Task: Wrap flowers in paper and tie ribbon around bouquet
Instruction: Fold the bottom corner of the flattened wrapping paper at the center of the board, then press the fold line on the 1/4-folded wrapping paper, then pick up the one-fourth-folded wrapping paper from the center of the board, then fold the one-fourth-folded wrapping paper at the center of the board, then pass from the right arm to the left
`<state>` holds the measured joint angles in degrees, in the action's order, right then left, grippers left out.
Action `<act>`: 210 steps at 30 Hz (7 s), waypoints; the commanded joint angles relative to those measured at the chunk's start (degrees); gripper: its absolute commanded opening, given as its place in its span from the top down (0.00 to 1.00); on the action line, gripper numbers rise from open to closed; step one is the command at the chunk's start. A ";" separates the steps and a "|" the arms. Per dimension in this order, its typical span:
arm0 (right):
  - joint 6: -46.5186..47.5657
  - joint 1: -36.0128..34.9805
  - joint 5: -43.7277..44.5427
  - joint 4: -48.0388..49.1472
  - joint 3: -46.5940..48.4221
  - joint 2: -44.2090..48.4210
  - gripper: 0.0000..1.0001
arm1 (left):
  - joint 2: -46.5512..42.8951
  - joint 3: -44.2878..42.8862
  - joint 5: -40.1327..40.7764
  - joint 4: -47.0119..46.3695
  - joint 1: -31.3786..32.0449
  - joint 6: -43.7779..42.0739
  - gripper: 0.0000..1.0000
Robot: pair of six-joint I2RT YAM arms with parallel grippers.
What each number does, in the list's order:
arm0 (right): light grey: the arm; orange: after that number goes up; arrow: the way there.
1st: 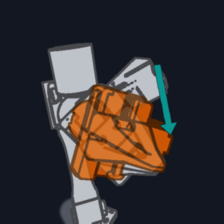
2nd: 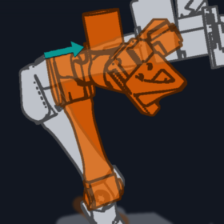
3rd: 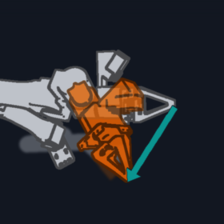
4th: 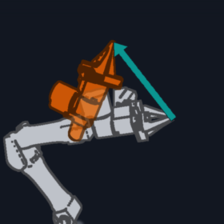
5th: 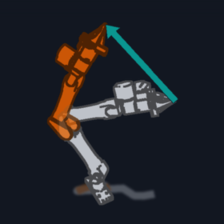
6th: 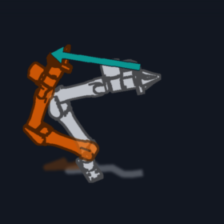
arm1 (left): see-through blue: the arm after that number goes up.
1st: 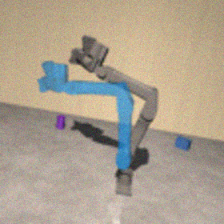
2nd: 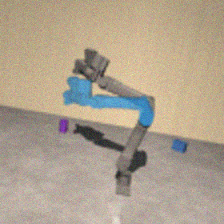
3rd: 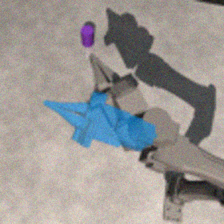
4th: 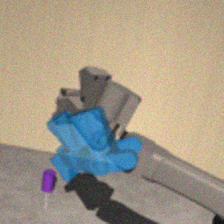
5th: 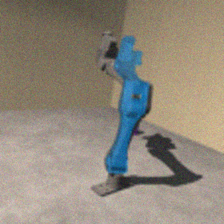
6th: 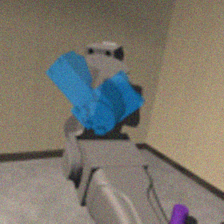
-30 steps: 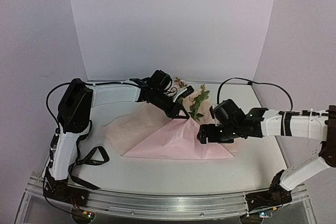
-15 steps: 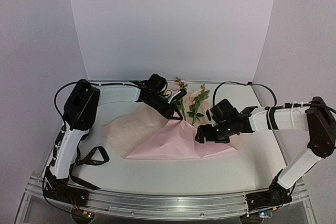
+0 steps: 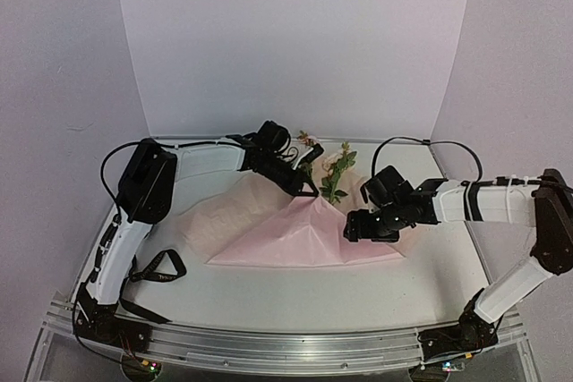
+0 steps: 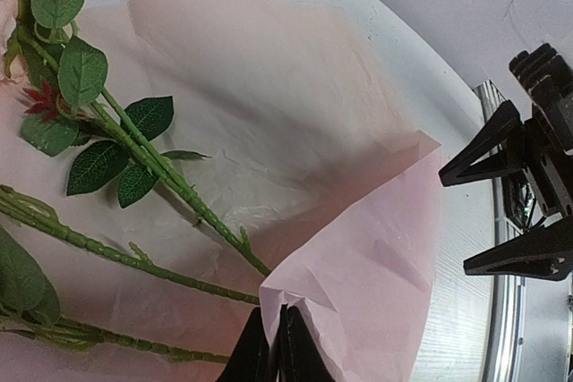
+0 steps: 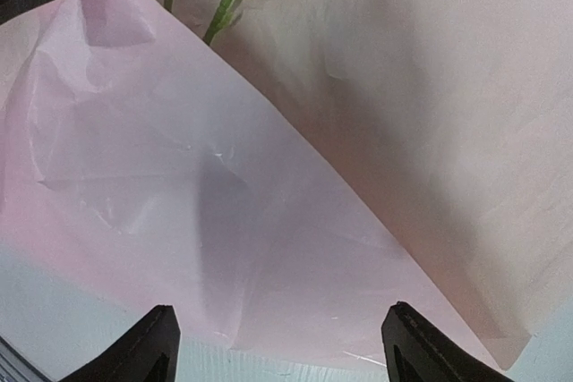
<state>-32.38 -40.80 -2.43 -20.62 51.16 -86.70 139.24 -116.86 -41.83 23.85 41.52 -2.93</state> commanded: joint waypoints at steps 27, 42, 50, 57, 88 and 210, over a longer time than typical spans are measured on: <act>-18.63 -3.76 8.89 -3.27 -2.06 -7.62 0.59 | -10.64 6.85 14.92 -9.32 -2.60 13.53 0.21; -23.29 -3.76 11.69 -7.68 0.06 -6.39 0.61 | -32.47 35.79 5.39 -8.46 5.59 23.04 0.59; -25.41 -3.76 12.93 -9.02 1.02 -2.63 0.59 | -26.98 39.17 -0.54 -12.58 9.50 23.97 0.82; -29.61 -3.76 12.65 -10.36 -3.54 5.40 0.47 | -22.38 37.76 -2.21 -13.80 10.19 24.85 0.85; -47.89 -2.45 18.15 34.43 -40.39 16.52 0.45 | -11.97 26.81 4.68 -7.08 9.98 23.66 0.88; -9.03 -11.55 -8.05 16.92 15.12 -24.75 0.97 | -17.75 34.02 8.68 -21.53 -8.12 44.73 0.37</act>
<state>-42.15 -52.42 -10.00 -3.93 64.16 -110.80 118.62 -77.98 -33.36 1.96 33.21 42.04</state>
